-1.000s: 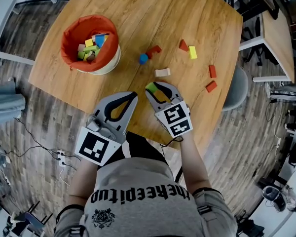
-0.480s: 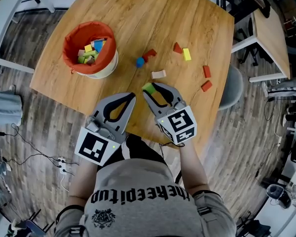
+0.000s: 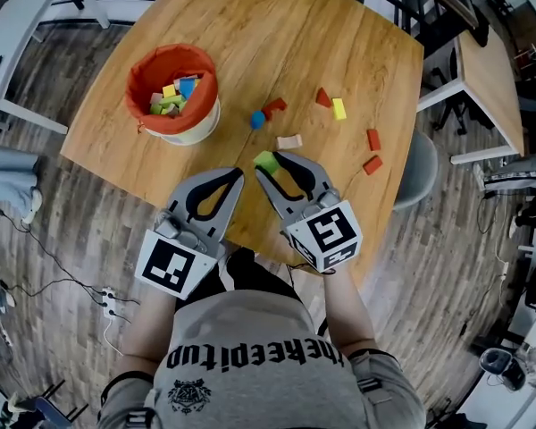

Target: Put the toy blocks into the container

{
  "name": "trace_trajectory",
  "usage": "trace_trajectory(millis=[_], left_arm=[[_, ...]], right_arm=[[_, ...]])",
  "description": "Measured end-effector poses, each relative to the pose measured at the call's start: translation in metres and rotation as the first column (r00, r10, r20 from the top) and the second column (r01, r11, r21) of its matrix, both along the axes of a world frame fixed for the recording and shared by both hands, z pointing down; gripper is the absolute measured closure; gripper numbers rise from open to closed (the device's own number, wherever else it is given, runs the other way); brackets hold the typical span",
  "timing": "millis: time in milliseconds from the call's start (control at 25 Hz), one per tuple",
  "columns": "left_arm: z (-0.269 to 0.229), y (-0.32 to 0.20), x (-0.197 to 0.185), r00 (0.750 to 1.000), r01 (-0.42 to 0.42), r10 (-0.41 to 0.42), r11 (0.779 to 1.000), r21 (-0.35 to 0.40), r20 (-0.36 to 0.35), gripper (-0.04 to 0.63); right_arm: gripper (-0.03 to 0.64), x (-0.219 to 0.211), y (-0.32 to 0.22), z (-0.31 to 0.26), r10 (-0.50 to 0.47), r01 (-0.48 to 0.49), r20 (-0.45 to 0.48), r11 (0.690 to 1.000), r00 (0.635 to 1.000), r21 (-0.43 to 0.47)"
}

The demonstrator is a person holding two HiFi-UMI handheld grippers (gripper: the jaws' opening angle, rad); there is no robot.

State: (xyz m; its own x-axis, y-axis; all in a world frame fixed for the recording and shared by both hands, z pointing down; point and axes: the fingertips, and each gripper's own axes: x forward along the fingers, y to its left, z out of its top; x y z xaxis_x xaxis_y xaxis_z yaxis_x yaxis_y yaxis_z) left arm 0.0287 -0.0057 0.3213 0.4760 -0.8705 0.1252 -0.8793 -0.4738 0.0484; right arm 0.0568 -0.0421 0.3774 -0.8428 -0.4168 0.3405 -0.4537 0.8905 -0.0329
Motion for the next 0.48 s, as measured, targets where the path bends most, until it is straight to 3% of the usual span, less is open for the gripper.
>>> trace_trajectory(millis=[480], left_arm=[[-0.005,0.011,-0.026,0.996,0.08,-0.081,0.997,0.022,0.024,0.583]], right_arm=[[0.472,-0.038,0.007,-0.025,-0.09,0.087,0.08,0.996,0.993,0.032]])
